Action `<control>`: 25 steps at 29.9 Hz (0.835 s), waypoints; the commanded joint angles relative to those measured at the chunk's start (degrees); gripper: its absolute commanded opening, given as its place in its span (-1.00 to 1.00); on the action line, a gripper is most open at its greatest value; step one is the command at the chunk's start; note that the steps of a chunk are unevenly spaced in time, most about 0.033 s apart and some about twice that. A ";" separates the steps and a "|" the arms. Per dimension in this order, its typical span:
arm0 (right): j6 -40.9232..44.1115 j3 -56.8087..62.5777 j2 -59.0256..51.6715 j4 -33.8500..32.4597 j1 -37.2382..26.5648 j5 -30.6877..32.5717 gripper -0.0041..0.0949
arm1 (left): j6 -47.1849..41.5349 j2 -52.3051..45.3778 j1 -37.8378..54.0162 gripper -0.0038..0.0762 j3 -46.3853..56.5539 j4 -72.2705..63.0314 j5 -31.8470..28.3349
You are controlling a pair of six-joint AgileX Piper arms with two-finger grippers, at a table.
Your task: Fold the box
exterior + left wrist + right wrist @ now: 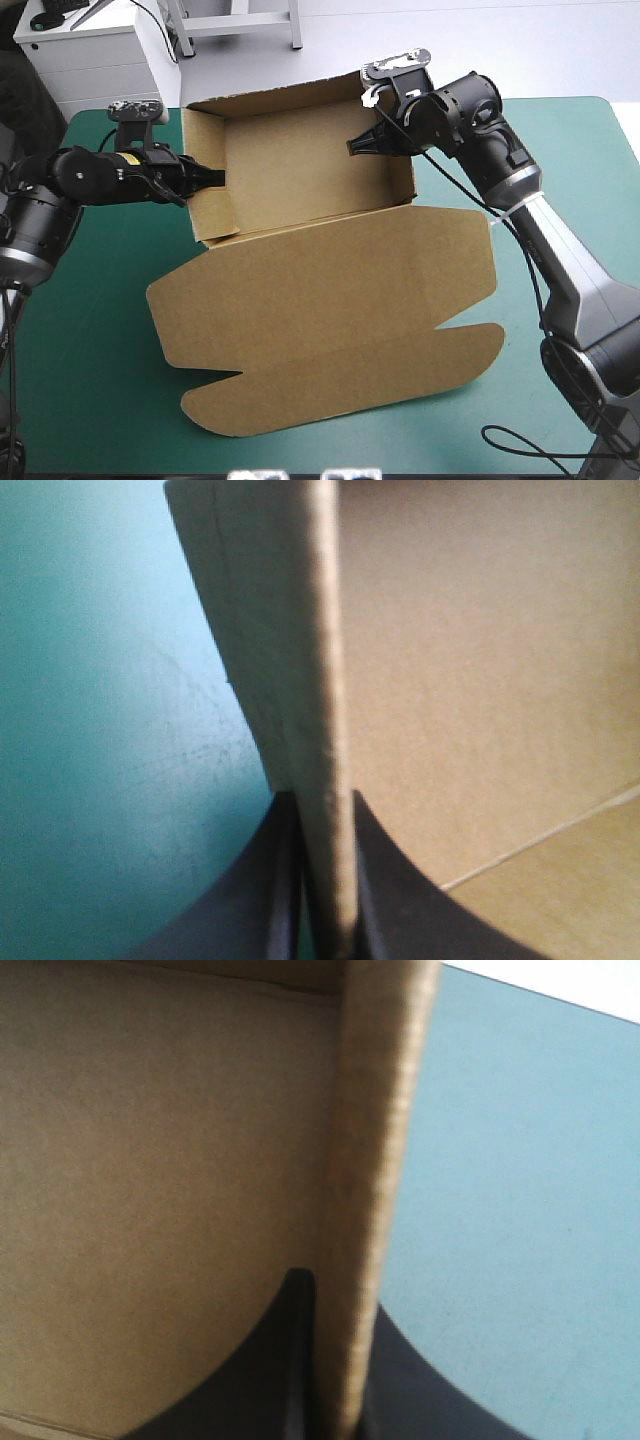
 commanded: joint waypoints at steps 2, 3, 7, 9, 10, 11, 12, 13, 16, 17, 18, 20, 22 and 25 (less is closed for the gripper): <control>-1.90 -1.38 -1.75 1.95 0.47 3.44 -0.96 | -8.08 0.73 -6.24 -0.92 -2.17 11.24 -3.64; -1.60 -1.26 -1.34 2.09 0.47 4.49 -0.96 | -8.94 1.62 -7.38 -0.92 -2.17 13.77 -3.17; -1.09 0.99 0.25 3.50 0.47 6.38 -0.96 | -13.51 5.06 -10.53 -0.92 -2.17 17.63 -2.77; -0.32 3.42 0.63 5.31 0.47 5.89 -0.96 | -15.45 6.82 -11.09 -0.92 -2.17 18.09 -2.77; -0.32 5.02 0.73 5.74 0.47 5.62 -0.96 | -15.81 7.49 -11.09 -0.92 -2.17 18.09 -2.60; -0.06 6.70 0.88 6.18 0.47 5.18 -0.96 | -15.81 8.24 -11.09 -0.92 -2.17 17.98 -2.34; -0.06 8.41 1.00 6.61 0.47 4.53 -0.96 | -16.21 8.97 -11.09 -0.92 -2.17 17.88 -1.98; 0.35 9.73 1.14 6.75 0.47 4.05 -0.96 | -16.60 9.55 -11.09 -0.92 -2.17 17.98 -1.56; 0.92 14.06 1.27 8.67 0.47 1.09 -0.96 | -17.91 11.55 -11.09 -0.92 -2.17 18.14 -0.84; 0.92 15.55 1.27 9.95 0.47 -0.33 -0.96 | -18.60 12.27 -11.09 -0.92 -2.17 18.14 -0.69; 0.92 16.47 1.27 11.22 0.47 -1.58 -0.96 | -18.74 12.71 -11.09 -0.92 -2.17 18.04 -0.52; 0.92 18.47 1.39 12.83 0.47 -3.97 -0.96 | -18.71 13.99 -11.09 -0.92 -2.17 17.78 0.05; 1.27 19.43 1.83 13.14 0.47 -4.87 -0.96 | -18.71 15.10 -11.09 -0.92 -2.17 17.67 0.52; 1.88 19.68 3.19 13.03 0.47 -4.87 -0.96 | -18.71 16.71 -11.09 -0.92 -2.17 17.67 1.46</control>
